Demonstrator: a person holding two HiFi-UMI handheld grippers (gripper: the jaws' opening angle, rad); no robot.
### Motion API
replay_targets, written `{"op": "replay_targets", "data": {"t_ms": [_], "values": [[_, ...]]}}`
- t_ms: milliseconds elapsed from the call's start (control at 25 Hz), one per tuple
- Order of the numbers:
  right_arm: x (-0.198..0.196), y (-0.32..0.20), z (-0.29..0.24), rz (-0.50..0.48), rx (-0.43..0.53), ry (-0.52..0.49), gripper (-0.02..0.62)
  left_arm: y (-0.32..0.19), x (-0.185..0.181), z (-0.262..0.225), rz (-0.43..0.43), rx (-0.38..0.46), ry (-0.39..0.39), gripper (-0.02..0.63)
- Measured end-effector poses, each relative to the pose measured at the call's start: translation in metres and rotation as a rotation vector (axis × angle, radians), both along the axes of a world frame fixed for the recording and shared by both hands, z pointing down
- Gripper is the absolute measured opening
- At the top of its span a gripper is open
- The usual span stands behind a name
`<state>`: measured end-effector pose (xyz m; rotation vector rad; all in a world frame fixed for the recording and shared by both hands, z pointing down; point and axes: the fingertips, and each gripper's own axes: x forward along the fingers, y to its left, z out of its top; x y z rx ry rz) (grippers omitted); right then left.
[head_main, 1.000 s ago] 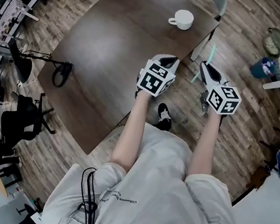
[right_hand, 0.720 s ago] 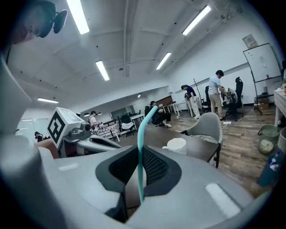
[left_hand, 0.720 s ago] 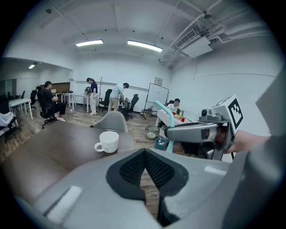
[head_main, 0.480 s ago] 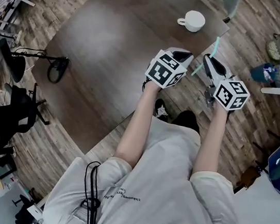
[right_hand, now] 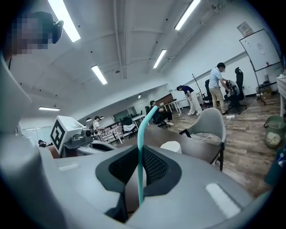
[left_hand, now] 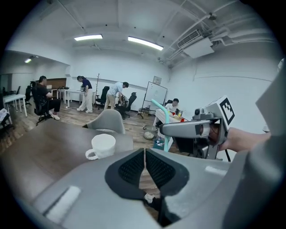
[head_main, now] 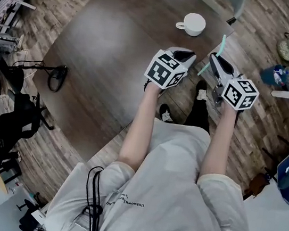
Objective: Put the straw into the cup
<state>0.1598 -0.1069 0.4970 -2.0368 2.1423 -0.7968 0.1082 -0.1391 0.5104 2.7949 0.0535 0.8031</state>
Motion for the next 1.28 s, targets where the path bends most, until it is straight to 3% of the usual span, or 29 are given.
{"op": "replay_targets", "data": {"t_ms": [440,880,1280], "values": [[0.07,-0.087,-0.016,-0.161,0.049,-0.008,0.058,-0.059,0.069,-0.005,-0.116,0.022,0.001,0.002],[0.104,-0.171,-0.031,-0.331,0.091,-0.008,0.058,-0.117,0.125,-0.011,-0.24,0.004,0.015,0.001],[0.106,-0.216,0.0,-0.492,0.038,-0.026,0.058,-0.165,0.125,0.003,-0.41,-0.023,-0.02,0.001]]}}
